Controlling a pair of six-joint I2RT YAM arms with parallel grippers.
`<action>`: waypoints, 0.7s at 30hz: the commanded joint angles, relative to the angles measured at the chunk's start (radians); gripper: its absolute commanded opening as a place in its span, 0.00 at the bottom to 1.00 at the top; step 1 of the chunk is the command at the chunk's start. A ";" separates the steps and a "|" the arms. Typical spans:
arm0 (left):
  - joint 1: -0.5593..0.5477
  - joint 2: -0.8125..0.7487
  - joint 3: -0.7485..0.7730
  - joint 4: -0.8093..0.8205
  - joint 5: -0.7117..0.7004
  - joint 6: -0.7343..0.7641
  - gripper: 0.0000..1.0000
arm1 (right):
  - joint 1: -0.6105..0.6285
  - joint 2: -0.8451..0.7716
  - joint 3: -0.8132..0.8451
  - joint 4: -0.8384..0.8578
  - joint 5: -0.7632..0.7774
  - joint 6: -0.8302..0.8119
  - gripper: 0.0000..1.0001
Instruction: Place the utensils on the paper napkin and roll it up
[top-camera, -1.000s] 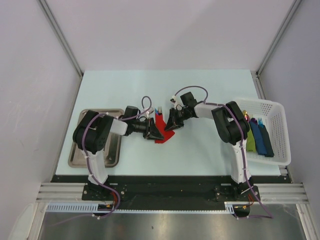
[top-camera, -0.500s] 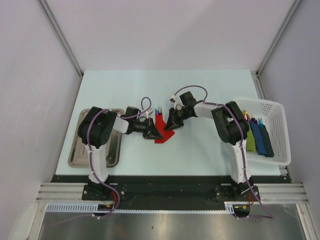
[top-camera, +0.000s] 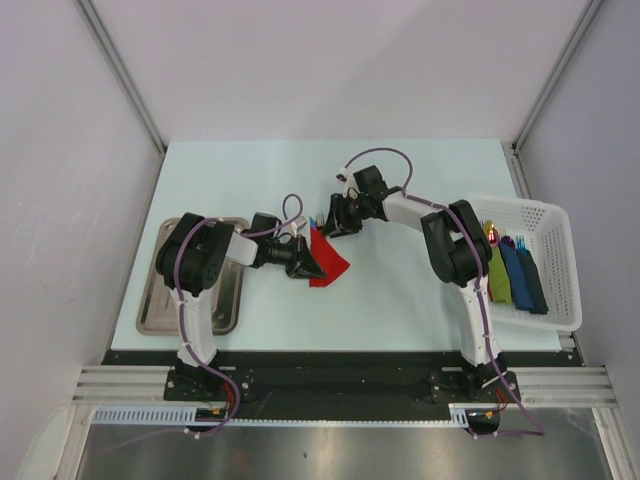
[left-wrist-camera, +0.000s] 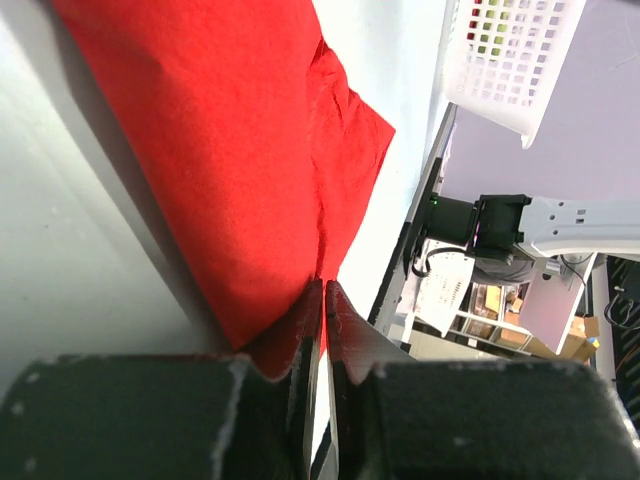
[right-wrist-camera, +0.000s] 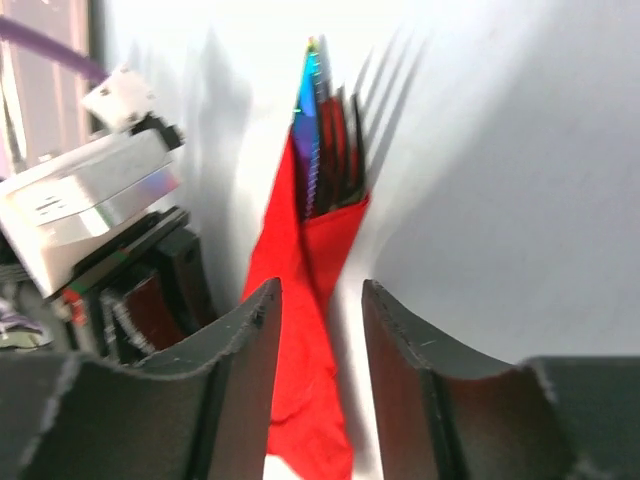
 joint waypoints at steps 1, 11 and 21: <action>0.008 0.047 0.000 -0.114 -0.100 0.095 0.12 | 0.015 0.048 0.041 -0.011 0.019 -0.035 0.47; 0.010 0.043 0.009 -0.120 -0.105 0.106 0.12 | 0.023 0.075 0.011 -0.088 0.008 -0.042 0.38; 0.012 0.038 0.006 -0.100 -0.105 0.096 0.12 | 0.035 0.108 -0.022 -0.095 -0.009 0.002 0.36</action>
